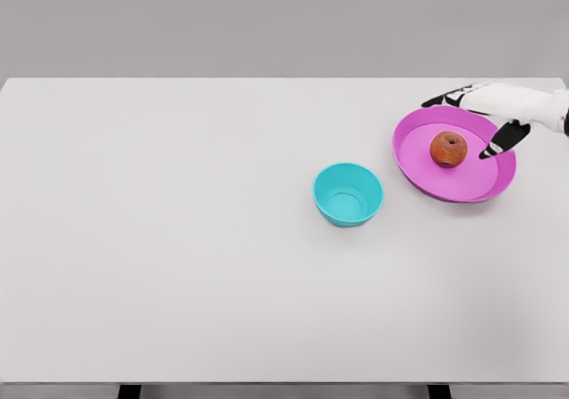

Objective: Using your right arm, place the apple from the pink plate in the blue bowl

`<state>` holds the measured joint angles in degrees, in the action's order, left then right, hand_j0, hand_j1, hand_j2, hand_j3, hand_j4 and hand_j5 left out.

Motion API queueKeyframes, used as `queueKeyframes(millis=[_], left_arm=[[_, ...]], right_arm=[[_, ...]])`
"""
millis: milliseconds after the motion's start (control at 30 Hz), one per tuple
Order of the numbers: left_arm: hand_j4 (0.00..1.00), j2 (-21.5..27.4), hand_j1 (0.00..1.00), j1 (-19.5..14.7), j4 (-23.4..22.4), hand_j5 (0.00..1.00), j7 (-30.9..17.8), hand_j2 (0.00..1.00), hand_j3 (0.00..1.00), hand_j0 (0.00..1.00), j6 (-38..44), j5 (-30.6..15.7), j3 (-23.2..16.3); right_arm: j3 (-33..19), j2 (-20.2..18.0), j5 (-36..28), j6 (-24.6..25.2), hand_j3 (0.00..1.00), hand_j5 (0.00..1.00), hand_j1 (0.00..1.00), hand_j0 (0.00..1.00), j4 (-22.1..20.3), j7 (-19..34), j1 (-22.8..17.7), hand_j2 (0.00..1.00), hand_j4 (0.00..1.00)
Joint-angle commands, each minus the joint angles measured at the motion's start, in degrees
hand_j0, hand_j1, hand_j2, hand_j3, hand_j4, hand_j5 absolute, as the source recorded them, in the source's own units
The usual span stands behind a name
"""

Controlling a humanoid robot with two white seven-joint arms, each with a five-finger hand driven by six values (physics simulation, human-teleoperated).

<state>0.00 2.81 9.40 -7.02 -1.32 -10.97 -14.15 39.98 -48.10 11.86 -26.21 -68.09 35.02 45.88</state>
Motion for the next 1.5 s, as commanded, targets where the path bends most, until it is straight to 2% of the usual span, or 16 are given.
queueKeyframes(millis=[0,233,567,800,1267,1400,1467], left_arm=[[1.0,0.0,1.0,0.0,0.0,1.0,0.0,1.0,1.0,1.0,0.0,0.0,0.0],[1.0,0.0,1.0,0.0,0.0,1.0,0.0,1.0,1.0,1.0,0.0,0.0,0.0],[1.0,0.0,1.0,0.0,0.0,1.0,0.0,1.0,1.0,1.0,0.0,0.0,0.0],[1.0,0.0,1.0,0.0,0.0,1.0,0.0,1.0,1.0,1.0,0.0,0.0,0.0],[1.0,0.0,1.0,0.0,0.0,1.0,0.0,1.0,1.0,1.0,0.0,0.0,0.0],[1.0,0.0,1.0,0.0,0.0,1.0,0.0,1.0,1.0,1.0,0.0,0.0,0.0],[1.0,0.0,1.0,0.0,0.0,1.0,0.0,1.0,1.0,1.0,0.0,0.0,0.0]], right_arm=[[2.0,1.3,-0.2,0.1,1.0,1.0,1.0,1.0,2.3,0.0,0.0,1.0,1.0],[4.9,1.8,-0.2,0.1,1.0,1.0,1.0,1.0,5.3,0.0,1.2,1.0,1.0],[8.9,5.7,-0.1,0.0,1.0,1.0,1.0,1.0,12.5,0.0,4.9,1.0,1.0],[9.9,6.2,0.0,0.1,1.0,1.0,1.0,1.0,14.4,0.0,5.3,1.0,1.0],[10.8,6.7,0.0,0.1,1.0,1.0,1.0,1.0,15.7,0.0,5.6,1.0,1.0],[11.1,6.7,0.1,0.2,0.78,0.78,0.78,0.78,15.7,0.0,5.6,0.78,0.78],[11.1,6.7,0.1,0.2,0.78,0.78,0.78,0.78,16.3,0.0,5.6,0.78,0.78]])
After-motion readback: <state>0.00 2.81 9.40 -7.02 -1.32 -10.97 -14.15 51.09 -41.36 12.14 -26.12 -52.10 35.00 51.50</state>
